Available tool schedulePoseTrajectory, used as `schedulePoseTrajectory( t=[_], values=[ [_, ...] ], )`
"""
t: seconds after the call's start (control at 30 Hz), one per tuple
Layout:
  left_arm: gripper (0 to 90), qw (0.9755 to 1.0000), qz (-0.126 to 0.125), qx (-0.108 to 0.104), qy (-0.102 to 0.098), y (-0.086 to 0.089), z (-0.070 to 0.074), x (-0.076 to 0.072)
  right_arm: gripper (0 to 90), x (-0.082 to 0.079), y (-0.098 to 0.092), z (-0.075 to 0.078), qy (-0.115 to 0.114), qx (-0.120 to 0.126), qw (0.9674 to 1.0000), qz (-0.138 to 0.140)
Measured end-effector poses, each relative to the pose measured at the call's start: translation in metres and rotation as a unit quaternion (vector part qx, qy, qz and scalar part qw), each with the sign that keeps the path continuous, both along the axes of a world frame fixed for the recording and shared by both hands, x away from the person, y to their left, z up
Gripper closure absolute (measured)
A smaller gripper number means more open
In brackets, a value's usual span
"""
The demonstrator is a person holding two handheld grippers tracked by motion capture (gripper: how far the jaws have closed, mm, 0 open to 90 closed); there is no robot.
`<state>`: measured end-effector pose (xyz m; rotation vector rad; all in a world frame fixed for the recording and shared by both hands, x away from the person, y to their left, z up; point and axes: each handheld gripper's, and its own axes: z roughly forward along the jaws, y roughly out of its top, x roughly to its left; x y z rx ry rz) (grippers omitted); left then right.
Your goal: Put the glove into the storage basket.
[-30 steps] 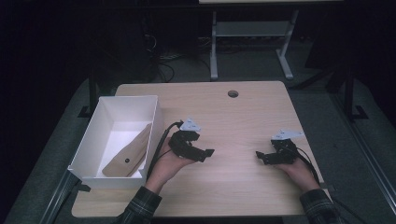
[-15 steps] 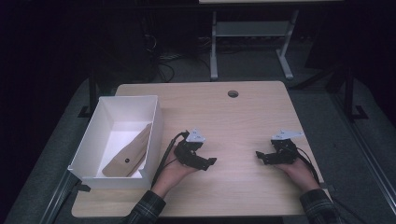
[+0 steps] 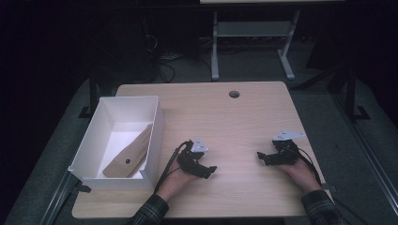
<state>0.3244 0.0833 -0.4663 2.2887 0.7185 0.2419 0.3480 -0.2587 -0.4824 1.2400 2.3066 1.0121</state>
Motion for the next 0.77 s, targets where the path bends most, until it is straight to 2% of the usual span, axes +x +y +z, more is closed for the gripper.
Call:
schedulePoseTrajectory(
  t=[0.07,0.17,0.27,0.7,0.77],
  values=[
    [16.9,1.0,-0.005,0.006,0.001,-0.003,-0.006,-0.001,13.6,0.0,0.0,0.0,0.0,0.0,1.0,0.0],
    [15.9,0.9998,-0.011,0.012,-0.014,-0.005,-0.007,-0.003,13.7,0.0,0.0,0.0,0.0,0.0,1.0,0.0],
    [13.7,0.9995,-0.015,-0.009,-0.026,-0.004,-0.012,-0.006,13.6,0.0,0.0,0.0,-0.001,-0.001,1.0,0.0],
    [13.6,0.9995,-0.013,-0.012,-0.025,-0.005,-0.012,-0.007,13.7,0.0,0.0,0.0,-0.003,-0.001,1.0,0.001],
    [12.1,0.9996,-0.007,-0.01,-0.025,-0.004,-0.012,-0.006,13.6,0.0,0.0,0.0,-0.003,-0.001,1.0,0.001]
  ],
)
